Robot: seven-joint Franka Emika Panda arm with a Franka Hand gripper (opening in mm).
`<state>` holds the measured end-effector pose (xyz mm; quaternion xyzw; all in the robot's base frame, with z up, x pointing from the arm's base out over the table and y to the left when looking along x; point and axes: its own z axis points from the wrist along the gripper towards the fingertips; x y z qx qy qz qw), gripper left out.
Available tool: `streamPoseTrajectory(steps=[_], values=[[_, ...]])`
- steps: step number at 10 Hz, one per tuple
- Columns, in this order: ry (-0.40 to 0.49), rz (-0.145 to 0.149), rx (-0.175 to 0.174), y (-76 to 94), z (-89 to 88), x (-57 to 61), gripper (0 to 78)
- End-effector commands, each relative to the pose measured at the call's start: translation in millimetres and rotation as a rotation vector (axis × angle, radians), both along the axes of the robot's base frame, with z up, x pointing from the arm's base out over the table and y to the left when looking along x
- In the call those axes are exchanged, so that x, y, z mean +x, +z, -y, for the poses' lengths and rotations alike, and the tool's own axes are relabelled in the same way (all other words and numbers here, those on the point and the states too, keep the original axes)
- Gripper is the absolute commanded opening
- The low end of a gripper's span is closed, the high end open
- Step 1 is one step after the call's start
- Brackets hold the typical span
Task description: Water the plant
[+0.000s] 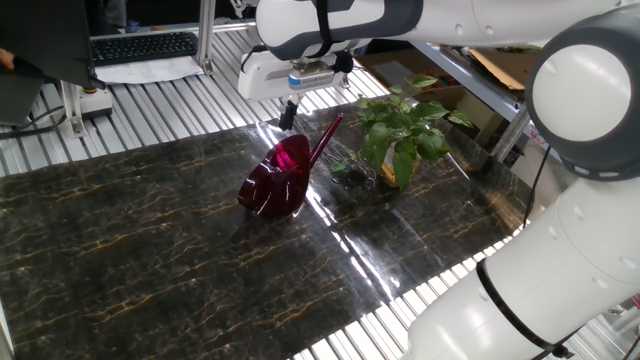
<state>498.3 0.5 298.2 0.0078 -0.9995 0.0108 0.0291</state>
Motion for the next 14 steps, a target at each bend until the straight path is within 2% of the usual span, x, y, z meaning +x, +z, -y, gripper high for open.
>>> streamPoseTrajectory(steps=[1,8,10,14], values=[[-0.007,0.008,0.001,1.2,0.1,0.7,0.0],[-0.059,0.016,0.000,-3.3,2.2,2.2,0.0],[-0.071,0.024,-0.001,-14.1,2.6,5.0,0.0],[-0.105,0.016,-0.001,-33.5,16.5,5.9,0.0]])
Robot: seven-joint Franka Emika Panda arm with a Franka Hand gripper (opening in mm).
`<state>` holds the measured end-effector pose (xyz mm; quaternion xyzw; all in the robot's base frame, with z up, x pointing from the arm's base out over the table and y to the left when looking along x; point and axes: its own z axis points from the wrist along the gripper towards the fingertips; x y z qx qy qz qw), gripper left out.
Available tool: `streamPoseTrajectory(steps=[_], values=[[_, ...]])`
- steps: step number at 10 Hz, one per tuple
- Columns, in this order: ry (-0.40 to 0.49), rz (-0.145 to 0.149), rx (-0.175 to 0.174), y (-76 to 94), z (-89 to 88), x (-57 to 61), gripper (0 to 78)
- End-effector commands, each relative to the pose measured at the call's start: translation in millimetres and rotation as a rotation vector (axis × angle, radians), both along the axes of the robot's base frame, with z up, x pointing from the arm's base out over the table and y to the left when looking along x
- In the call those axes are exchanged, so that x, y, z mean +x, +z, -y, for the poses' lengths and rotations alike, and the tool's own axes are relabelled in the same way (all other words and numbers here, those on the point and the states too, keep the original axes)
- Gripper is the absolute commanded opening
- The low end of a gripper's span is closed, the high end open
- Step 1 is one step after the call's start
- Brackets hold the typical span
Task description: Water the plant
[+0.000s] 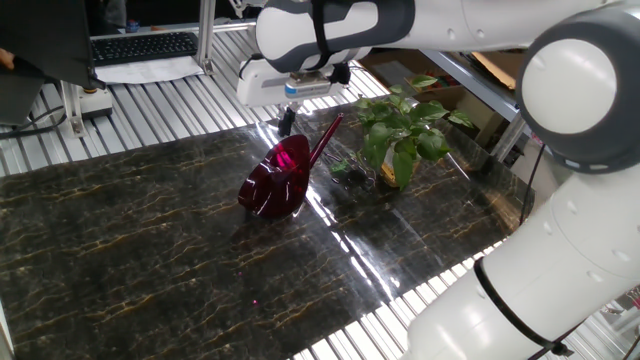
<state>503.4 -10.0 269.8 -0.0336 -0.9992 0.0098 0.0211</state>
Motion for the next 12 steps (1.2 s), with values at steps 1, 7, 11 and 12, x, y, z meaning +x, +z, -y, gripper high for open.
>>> streamPoseTrajectory(steps=[1,7,11,12], values=[[-0.056,-0.010,-0.002,-7.8,5.6,1.3,0.0],[-0.305,0.007,0.006,-17.3,4.1,1.5,0.0],[-0.540,0.017,0.029,-17.4,4.1,1.3,0.0],[-0.570,0.021,0.030,-17.4,4.1,1.2,0.0]])
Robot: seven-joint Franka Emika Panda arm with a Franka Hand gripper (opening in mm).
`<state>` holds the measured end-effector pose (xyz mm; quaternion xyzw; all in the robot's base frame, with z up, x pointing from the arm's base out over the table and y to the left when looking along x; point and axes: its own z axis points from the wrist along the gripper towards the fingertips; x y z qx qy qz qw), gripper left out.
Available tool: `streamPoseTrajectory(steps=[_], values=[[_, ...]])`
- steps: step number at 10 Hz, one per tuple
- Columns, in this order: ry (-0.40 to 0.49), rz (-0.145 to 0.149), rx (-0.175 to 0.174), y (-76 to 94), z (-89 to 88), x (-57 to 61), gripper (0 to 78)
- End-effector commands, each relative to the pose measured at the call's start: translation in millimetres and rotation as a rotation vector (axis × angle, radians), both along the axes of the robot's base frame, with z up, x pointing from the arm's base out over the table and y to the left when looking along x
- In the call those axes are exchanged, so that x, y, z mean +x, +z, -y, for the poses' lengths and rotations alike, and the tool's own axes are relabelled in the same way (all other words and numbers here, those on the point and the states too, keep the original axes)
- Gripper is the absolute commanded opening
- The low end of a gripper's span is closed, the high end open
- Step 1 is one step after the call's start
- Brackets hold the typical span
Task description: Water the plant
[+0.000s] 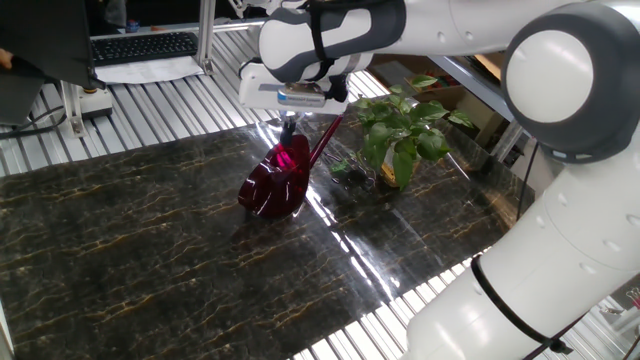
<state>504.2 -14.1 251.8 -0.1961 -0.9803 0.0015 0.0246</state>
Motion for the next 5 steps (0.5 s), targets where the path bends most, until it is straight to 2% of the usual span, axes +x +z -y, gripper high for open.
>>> streamPoseTrajectory(steps=[1,2,5], values=[[-0.313,0.059,0.018,0.1,-0.1,-0.7,0.0],[-0.320,0.074,0.012,-0.2,-0.2,-1.3,0.0],[-0.362,0.087,0.008,-0.8,-0.3,-1.5,0.0]])
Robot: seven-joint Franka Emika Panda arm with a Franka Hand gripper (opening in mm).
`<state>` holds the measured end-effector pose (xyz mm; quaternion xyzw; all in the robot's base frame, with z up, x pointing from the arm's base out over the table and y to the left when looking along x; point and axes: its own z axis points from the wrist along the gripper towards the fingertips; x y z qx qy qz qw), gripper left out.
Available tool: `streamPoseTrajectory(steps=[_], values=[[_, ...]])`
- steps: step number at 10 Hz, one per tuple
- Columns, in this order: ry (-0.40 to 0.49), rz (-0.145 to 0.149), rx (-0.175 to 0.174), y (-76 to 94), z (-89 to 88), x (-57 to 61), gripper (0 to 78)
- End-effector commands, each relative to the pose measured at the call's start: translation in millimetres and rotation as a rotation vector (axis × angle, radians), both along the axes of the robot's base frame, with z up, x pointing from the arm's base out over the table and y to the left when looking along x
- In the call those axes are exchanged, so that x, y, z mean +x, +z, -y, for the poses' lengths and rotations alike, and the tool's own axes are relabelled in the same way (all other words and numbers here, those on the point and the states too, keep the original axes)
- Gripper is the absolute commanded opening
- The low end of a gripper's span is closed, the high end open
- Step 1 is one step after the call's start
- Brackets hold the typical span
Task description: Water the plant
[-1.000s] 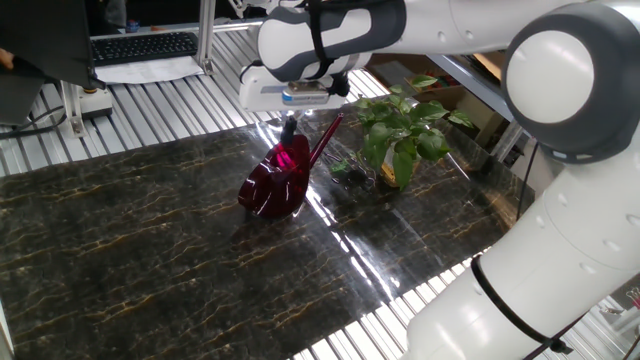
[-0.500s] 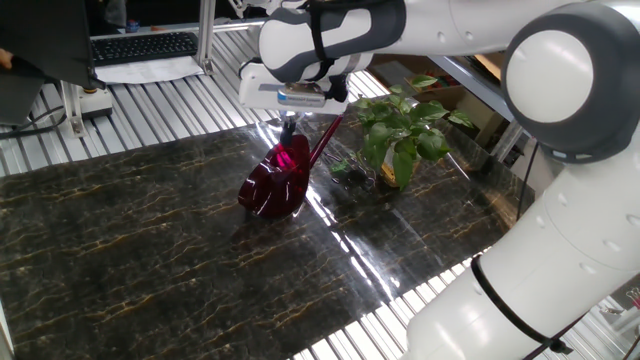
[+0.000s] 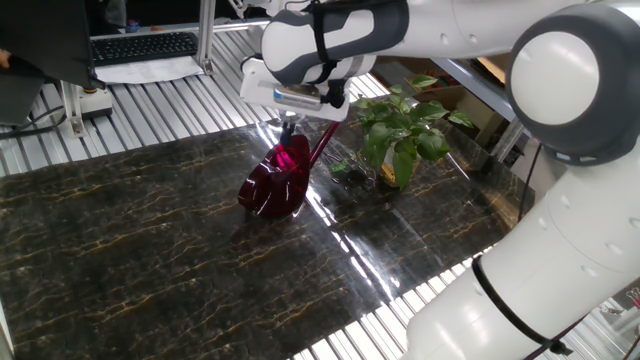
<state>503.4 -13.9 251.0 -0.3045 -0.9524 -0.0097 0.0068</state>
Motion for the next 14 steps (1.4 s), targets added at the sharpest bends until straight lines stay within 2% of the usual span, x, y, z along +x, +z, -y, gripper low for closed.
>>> streamPoseTrajectory(steps=[1,3,6,8,9,11,12,13,14], values=[[-0.163,0.052,0.008,-0.5,-0.3,-2.0,0.0],[-0.202,0.045,0.015,-0.9,-0.4,-3.1,0.0],[-0.271,0.048,0.025,-4.7,-1.5,-15.5,0.0],[-0.302,0.057,0.033,-7.1,-1.8,-24.2,0.0],[-0.361,0.073,0.046,-8.5,-1.8,-29.9,0.0],[-0.443,0.093,0.045,-8.7,-1.8,-30.6,0.0],[-0.534,0.104,0.007,-8.6,-1.9,-30.3,0.0],[-0.588,0.109,-0.038,-8.3,-2.5,-30.1,0.0],[-0.629,0.095,-0.061,-7.9,-3.5,-29.4,0.0]])
